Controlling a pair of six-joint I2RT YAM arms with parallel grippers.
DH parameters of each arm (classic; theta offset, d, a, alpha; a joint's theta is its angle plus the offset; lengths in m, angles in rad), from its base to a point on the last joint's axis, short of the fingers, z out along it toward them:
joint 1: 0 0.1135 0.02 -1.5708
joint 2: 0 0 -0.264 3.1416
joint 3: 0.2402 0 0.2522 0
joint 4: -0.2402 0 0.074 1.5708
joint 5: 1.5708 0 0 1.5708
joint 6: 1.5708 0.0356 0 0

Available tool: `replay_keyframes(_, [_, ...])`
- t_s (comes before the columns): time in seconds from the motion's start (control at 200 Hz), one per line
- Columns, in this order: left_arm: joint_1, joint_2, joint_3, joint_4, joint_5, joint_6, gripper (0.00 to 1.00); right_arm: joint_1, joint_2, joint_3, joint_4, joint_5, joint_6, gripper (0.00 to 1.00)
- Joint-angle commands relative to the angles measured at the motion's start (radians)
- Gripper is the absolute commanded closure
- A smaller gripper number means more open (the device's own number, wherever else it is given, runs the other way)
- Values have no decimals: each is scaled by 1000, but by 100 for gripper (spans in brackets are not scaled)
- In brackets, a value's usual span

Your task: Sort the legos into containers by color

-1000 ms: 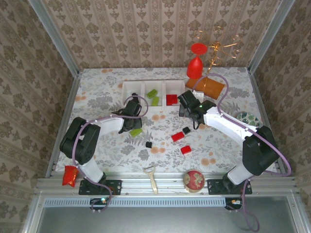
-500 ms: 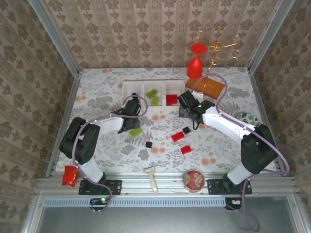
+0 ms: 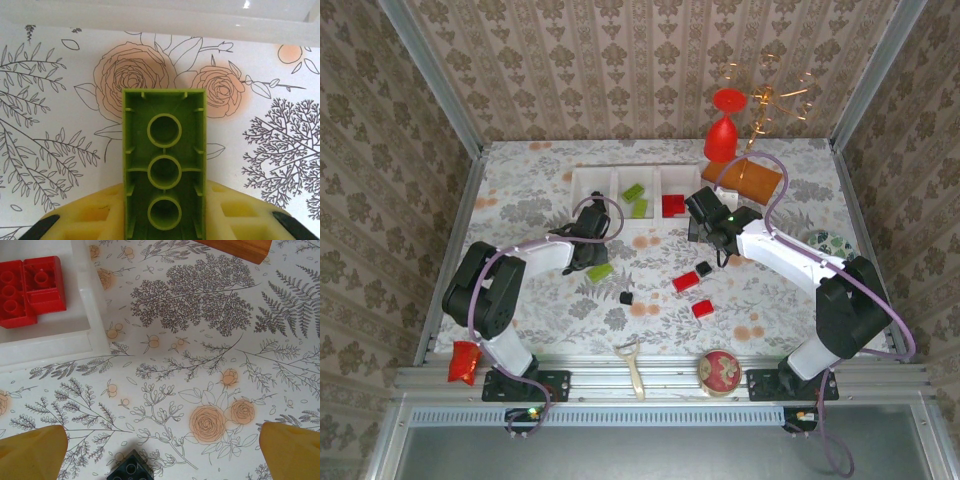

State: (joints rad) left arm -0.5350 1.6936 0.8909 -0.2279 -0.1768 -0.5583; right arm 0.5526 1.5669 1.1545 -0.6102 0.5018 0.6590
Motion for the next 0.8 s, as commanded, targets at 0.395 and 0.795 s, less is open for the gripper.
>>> replay_keyframes(0.395, [-36, -107, 41, -47, -10, 17, 83, -2, -33, -22, -18, 29, 31, 0])
replay_keyframes(0.795, [-93, -149, 152, -49, -26, 83, 83, -3, -82, -84, -39, 66, 87, 0])
